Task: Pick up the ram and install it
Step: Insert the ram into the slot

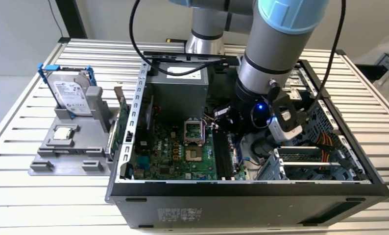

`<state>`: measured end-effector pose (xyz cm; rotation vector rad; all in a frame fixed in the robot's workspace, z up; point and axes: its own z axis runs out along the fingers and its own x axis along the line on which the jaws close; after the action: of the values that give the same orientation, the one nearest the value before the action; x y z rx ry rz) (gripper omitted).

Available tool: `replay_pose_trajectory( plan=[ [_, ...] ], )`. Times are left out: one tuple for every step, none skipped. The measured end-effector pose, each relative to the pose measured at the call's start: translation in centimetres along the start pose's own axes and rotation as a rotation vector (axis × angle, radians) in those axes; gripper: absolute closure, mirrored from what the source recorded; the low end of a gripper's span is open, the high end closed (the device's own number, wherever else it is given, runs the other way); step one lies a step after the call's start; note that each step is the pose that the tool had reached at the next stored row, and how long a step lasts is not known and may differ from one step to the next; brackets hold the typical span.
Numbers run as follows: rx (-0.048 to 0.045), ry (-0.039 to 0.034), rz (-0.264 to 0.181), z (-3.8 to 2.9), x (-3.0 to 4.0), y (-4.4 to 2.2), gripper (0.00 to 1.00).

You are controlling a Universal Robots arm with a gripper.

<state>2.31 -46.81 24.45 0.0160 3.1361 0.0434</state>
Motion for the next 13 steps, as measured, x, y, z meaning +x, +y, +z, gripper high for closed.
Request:
replay_pose_trajectory(
  plan=[
    [0.0,0.0,0.0,0.11,0.0,0.0,1.0],
    [0.0001,0.0,0.0,0.25,0.01,-0.01,1.0],
    [0.0,0.0,0.0,0.39,0.02,-0.01,1.0],
    [0.0,-0.0001,0.0,0.53,0.02,-0.02,1.0],
    [-0.0001,-0.0001,0.0,0.66,0.02,-0.02,1.0],
    [-0.0001,0.0,-0.001,0.78,0.02,-0.02,1.0],
    [-0.0001,0.0,-0.001,0.86,0.04,-0.02,1.0],
    [0.0,0.0,-0.001,0.93,0.06,-0.03,1.0],
    [0.0001,0.0001,-0.002,0.98,0.08,-0.04,1.0],
    [0.0002,0.0001,-0.003,1.01,0.12,-0.06,1.0],
    [0.0001,0.0001,-0.004,1.04,0.16,-0.09,1.0],
    [0.0,0.0001,-0.006,1.07,0.17,-0.13,1.0],
    [0.0,0.0001,-0.006,1.12,0.18,-0.18,1.0]
  ],
)
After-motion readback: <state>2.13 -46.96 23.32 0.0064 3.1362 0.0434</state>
